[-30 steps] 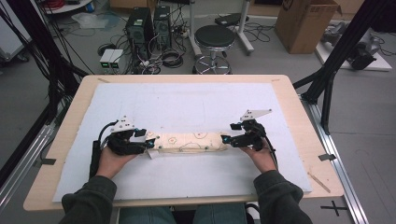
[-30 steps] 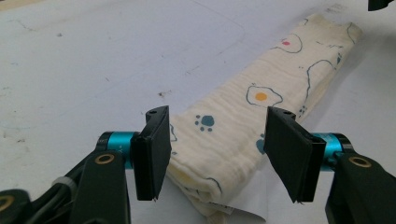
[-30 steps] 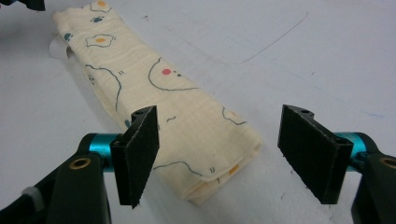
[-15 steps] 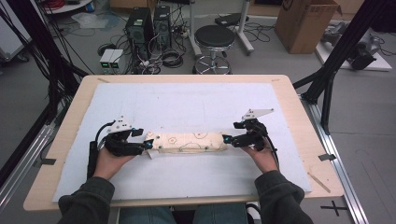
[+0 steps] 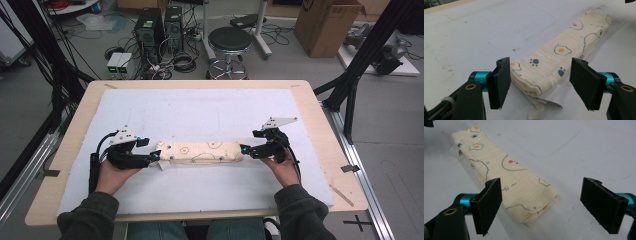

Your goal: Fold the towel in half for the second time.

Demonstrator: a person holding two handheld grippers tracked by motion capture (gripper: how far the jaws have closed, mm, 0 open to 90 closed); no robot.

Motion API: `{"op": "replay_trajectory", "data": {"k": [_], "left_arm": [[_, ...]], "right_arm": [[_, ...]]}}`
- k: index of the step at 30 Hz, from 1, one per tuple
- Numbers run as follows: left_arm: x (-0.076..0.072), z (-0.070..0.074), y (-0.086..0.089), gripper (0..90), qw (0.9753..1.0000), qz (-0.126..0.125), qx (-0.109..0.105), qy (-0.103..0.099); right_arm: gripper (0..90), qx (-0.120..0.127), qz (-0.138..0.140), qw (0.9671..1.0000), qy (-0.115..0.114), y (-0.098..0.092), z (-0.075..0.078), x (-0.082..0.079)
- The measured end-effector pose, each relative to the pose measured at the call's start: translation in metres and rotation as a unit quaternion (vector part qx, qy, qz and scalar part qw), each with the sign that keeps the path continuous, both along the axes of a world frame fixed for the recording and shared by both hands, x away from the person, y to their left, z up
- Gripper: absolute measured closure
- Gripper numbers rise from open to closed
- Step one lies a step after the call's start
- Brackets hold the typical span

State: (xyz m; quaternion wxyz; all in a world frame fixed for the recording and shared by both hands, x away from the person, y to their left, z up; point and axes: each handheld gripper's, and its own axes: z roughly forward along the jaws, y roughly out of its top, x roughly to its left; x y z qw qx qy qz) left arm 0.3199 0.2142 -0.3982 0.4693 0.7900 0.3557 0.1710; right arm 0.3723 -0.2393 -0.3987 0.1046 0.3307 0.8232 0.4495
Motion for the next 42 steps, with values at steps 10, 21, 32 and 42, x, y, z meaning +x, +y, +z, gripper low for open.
{"op": "replay_trajectory", "data": {"k": [10, 21, 32, 42], "left_arm": [[-0.008, 0.002, 0.004, 32.1, 1.0000, 0.002, 0.003, -0.006], [-0.016, 0.003, 0.008, 30.3, 0.9999, 0.004, 0.007, -0.008], [-0.026, 0.002, 0.012, 28.4, 0.9999, 0.008, 0.010, -0.009], [-0.038, 0.001, 0.015, 27.7, 0.9998, 0.010, 0.011, -0.013]], "right_arm": [[14.7, 0.000, 0.000, 1.0000, -0.002, -0.005, 0.002, -0.006], [12.9, 0.001, -0.010, 1.0000, 0.001, -0.017, 0.002, -0.014], [12.7, 0.000, -0.015, 0.9999, -0.003, -0.027, 0.000, -0.025], [12.5, -0.002, -0.018, 0.9998, -0.001, -0.035, -0.001, -0.036]]}}
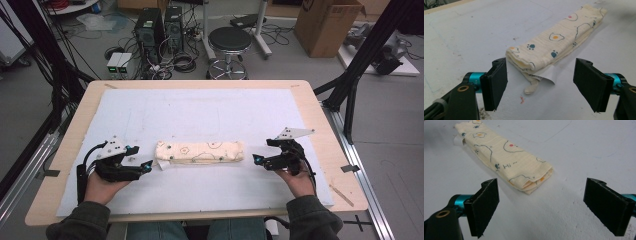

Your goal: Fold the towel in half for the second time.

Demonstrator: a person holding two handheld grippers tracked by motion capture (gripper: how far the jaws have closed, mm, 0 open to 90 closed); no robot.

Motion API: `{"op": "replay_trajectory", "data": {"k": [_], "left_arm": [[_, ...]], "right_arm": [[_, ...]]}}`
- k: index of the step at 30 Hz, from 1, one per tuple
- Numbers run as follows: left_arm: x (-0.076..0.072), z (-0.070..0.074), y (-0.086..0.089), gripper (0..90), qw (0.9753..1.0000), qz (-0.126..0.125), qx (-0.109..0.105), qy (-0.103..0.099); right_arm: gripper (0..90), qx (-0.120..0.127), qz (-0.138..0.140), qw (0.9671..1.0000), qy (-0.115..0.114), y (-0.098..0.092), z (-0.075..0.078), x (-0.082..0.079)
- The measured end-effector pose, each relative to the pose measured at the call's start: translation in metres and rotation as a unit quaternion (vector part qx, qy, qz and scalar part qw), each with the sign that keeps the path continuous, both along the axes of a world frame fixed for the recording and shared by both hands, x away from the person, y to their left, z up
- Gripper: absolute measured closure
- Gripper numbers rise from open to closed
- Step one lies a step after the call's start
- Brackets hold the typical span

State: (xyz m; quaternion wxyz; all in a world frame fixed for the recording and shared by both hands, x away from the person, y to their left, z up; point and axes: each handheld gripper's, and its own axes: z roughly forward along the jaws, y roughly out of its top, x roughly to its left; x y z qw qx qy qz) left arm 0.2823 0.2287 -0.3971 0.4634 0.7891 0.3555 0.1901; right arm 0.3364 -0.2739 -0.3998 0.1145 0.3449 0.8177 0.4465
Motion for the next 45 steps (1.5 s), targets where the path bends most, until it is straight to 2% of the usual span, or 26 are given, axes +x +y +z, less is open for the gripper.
{"op": "replay_trajectory", "data": {"k": [15, 45], "left_arm": [[-0.014, -0.008, 0.006, 26.9, 0.9999, 0.013, -0.004, 0.003], [-0.042, -0.018, 0.015, 25.8, 0.9995, 0.030, 0.012, 0.004]], "right_arm": [[12.5, 0.001, -0.012, 0.9999, -0.001, -0.014, -0.010, -0.015], [12.4, 0.009, -0.031, 0.9994, -0.012, -0.032, -0.015, -0.048]]}}
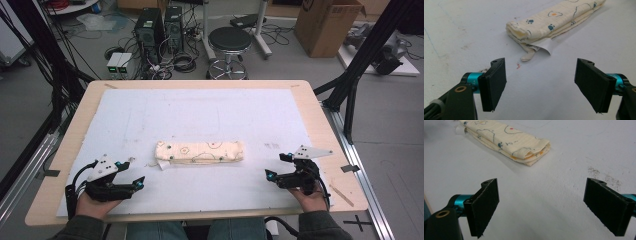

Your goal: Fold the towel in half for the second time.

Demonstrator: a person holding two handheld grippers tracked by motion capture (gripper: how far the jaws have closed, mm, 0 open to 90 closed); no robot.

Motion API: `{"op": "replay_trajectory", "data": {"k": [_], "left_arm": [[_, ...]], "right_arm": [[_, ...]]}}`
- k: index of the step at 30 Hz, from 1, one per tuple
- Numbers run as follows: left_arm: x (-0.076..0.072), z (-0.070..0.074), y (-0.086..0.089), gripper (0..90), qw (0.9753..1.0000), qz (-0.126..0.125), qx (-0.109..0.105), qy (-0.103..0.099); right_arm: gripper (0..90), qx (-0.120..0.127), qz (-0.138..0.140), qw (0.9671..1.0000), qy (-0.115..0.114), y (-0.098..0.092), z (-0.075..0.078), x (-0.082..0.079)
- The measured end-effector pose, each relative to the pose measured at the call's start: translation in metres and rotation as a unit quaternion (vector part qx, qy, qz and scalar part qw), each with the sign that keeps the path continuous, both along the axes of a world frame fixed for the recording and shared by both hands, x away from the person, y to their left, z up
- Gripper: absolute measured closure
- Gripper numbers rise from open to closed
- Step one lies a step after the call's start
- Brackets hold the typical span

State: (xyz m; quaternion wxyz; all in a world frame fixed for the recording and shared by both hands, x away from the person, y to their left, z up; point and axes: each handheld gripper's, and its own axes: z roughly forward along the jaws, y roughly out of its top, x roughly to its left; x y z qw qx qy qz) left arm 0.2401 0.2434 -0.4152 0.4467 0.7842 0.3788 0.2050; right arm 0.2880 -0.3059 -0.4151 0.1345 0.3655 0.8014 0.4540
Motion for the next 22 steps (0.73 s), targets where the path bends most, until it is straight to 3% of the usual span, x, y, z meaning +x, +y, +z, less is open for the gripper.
{"op": "replay_trajectory", "data": {"k": [9, 22], "left_arm": [[-0.0054, 0.0015, 0.0043, 25.7, 1.0000, 0.003, -0.005, -0.004], [-0.0037, -0.0007, 0.0039, 25.6, 0.9999, -0.002, -0.006, -0.009]], "right_arm": [[12.4, 0.001, -0.005, 1.0000, 0.002, -0.0054, -0.0022, -0.0089], [12.4, -0.011, 0.001, 0.9999, 0.002, 0.0019, -0.0055, -0.0065]]}}
